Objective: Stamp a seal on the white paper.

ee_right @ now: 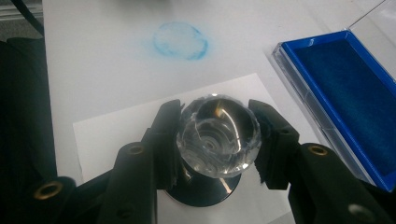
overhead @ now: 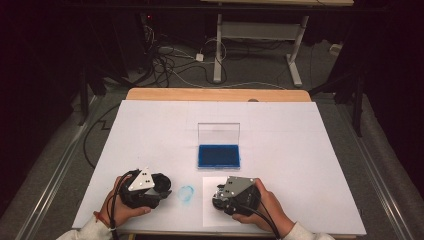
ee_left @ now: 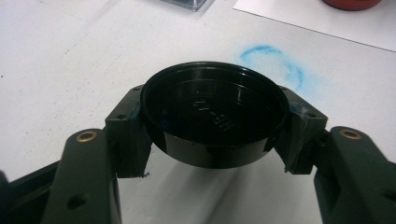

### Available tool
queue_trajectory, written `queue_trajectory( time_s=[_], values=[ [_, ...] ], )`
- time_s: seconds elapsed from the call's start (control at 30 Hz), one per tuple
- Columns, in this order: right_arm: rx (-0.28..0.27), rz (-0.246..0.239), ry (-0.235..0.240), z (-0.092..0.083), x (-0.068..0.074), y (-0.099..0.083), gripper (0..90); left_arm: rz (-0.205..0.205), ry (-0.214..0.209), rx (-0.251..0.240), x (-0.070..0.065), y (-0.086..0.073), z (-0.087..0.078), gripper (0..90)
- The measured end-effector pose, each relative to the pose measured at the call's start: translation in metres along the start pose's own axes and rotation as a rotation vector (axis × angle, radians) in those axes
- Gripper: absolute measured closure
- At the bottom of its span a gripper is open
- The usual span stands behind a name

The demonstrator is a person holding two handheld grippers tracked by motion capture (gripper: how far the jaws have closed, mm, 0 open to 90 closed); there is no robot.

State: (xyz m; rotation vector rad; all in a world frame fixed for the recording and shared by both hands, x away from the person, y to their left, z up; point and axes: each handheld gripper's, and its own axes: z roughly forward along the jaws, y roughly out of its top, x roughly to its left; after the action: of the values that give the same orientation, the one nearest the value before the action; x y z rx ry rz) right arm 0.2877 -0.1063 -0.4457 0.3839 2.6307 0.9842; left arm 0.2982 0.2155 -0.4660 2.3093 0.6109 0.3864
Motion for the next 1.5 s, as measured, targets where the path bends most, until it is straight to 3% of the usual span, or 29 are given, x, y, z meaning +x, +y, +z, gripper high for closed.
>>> queue_trajectory(
  time_s=[0.7, 0.77, 0.87, 0.9, 0.97, 1.03, 1.2, 1.5],
  values=[
    [0.005, -0.021, 0.000, 0.000, 0.000, 0.000, 57.4, 0.002, -0.007, 0.003, -0.001, -0.001, 0.000, 36.6],
    [-0.002, -0.006, 0.007, -0.001, -0.001, -0.001, 57.4, 0.003, -0.008, 0.001, 0.000, -0.001, 0.000, 36.5],
    [0.011, -0.023, 0.019, -0.002, -0.002, 0.002, 57.4, 0.008, -0.017, -0.011, 0.000, -0.001, -0.001, 36.5],
    [0.005, -0.029, 0.027, -0.002, -0.003, 0.001, 57.3, 0.005, -0.017, -0.012, 0.001, -0.001, -0.002, 36.5],
    [-0.010, 0.009, 0.043, -0.004, -0.007, 0.002, 57.3, 0.003, -0.017, -0.016, 0.001, -0.001, -0.002, 36.5],
    [-0.061, 0.037, 0.039, -0.013, -0.012, 0.006, 57.3, 0.005, -0.017, -0.012, 0.001, -0.001, -0.001, 36.5],
    [-0.130, 0.044, -0.002, -0.034, -0.016, 0.012, 57.3, 0.007, -0.012, -0.011, 0.001, 0.000, -0.002, 36.5],
    [-0.180, 0.058, -0.043, -0.051, -0.022, 0.013, 57.3, 0.007, -0.010, -0.009, 0.001, 0.000, -0.002, 36.5]
  ],
)
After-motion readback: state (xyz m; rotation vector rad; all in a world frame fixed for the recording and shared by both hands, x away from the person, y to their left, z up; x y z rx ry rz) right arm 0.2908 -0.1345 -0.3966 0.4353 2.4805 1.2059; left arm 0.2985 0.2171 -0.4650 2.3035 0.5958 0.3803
